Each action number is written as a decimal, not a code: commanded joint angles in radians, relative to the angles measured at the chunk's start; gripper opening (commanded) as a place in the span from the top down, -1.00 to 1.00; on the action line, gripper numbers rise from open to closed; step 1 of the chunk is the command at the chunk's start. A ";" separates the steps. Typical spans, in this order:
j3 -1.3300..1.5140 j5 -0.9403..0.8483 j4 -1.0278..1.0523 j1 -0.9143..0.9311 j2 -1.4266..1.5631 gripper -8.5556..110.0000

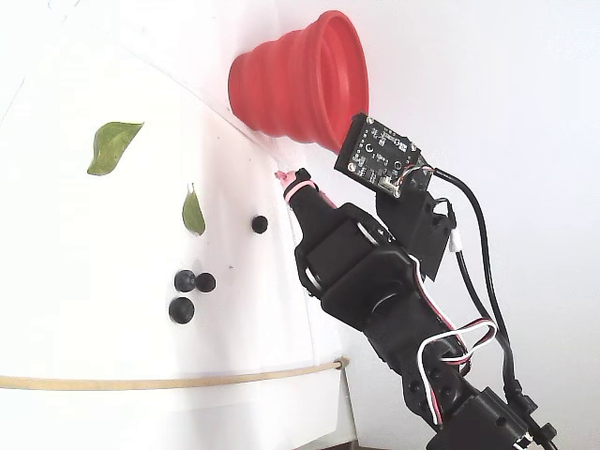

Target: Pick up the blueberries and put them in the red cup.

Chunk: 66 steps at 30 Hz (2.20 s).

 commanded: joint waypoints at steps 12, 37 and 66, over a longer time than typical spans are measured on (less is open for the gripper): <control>-0.196 -0.025 -0.026 0.063 0.069 0.66; -0.454 -0.031 0.021 0.112 -0.100 0.66; -0.752 -0.003 0.061 0.109 -0.295 0.66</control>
